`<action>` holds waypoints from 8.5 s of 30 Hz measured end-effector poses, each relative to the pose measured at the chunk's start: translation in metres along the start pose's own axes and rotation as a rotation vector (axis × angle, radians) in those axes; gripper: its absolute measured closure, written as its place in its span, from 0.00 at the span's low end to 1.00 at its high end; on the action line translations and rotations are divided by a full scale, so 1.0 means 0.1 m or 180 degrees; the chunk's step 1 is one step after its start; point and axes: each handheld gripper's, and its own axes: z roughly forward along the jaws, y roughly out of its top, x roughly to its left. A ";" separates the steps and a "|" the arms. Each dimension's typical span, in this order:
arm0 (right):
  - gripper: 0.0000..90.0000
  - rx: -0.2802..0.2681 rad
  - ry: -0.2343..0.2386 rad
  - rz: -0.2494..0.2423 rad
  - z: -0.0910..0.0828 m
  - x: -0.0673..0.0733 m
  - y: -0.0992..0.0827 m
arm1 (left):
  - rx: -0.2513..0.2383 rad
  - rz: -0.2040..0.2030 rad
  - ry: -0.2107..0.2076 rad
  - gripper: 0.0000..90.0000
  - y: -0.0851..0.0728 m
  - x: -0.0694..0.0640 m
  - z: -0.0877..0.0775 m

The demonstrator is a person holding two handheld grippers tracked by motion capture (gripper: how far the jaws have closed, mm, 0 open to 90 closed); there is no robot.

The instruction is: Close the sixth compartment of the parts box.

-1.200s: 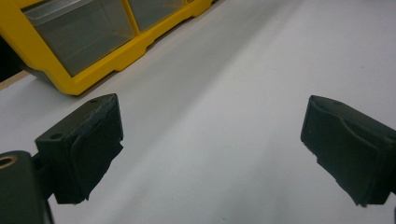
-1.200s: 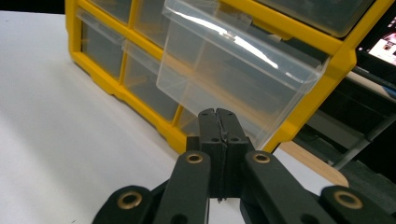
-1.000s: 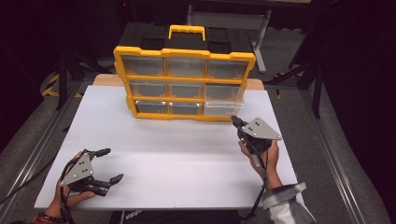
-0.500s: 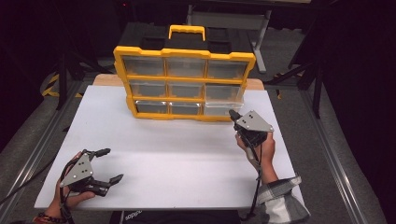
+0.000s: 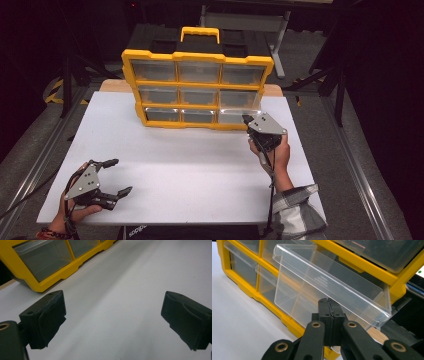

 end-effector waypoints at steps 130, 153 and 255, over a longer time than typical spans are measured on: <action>1.00 0.0295 -0.0243 -0.0048 0.62 -0.24 0.19 | 0.0045 0.0004 -0.0020 0.09 0.00 0.00 0.02; 0.99 0.0069 -0.0182 -0.0026 0.42 -0.21 0.28 | 0.0059 0.0016 -0.0001 0.09 0.01 -0.01 0.02; 0.14 -0.0507 -0.0128 0.0248 0.19 -0.04 0.25 | 0.0068 -0.0018 0.0000 0.09 0.00 0.01 0.02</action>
